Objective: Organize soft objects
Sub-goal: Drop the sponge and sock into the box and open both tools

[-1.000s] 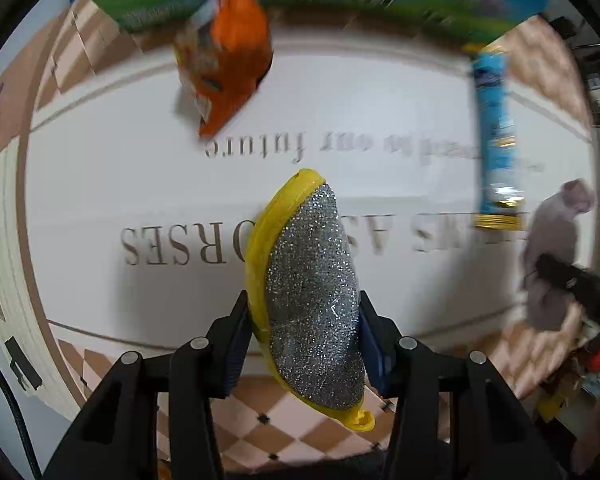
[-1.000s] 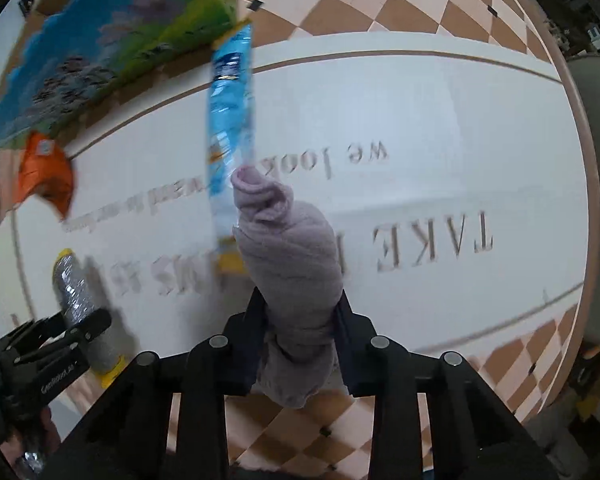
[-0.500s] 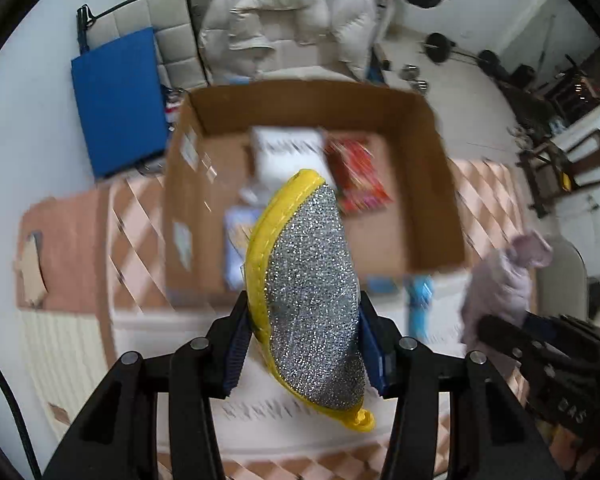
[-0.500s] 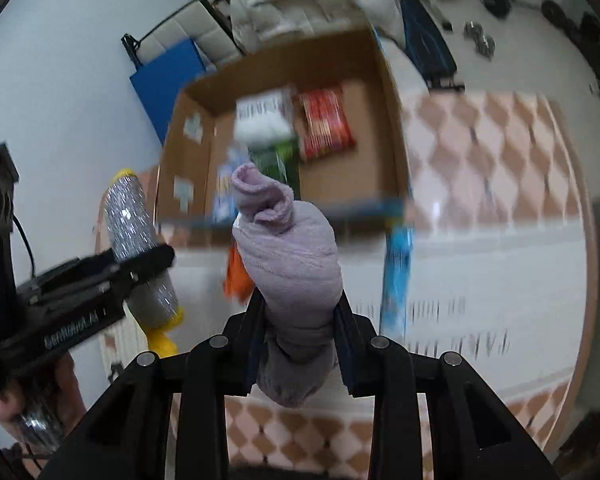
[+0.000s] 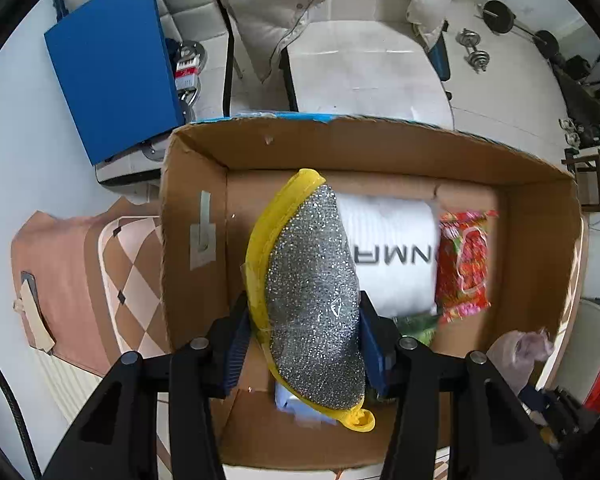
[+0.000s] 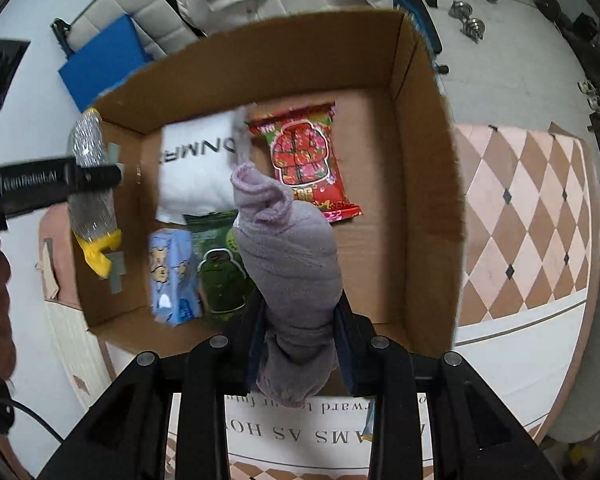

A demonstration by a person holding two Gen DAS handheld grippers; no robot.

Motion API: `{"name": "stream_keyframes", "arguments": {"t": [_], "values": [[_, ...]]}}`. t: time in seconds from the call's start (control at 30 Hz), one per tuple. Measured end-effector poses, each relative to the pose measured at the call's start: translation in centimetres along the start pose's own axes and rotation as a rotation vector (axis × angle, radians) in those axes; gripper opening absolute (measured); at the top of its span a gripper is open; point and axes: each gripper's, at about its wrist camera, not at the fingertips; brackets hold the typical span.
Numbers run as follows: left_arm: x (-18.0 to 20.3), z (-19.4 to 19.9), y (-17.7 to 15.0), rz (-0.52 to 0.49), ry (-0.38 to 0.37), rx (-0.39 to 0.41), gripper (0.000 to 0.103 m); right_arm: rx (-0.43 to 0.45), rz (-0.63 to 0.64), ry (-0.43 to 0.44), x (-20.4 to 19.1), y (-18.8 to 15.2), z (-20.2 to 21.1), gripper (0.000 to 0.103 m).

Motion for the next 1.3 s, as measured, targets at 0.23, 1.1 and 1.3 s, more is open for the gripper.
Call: {"name": "stream_keyframes", "arguments": {"t": [0.23,1.1,1.3], "values": [[-0.3,-1.7,0.8,0.017,0.067,-0.028,0.047,-0.040,-0.015,-0.017,0.1,0.5,-2.5,0.034],[-1.1,7.8,-10.6,0.028,-0.023,0.182,0.099,0.063,0.093,-0.118,-3.7,-2.5,2.9,0.103],[-1.6,10.6,-15.6,0.077,0.006,0.282,0.099,0.140,0.102,-0.126,-3.7,-5.0,5.5,0.103]]}}
Point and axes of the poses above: each gripper's, at about its wrist camera, not at the fingertips, and z roughly against the way its jaws point, x to its right, y to its top, and after that the axes turned 10 degrees about y, right-handed
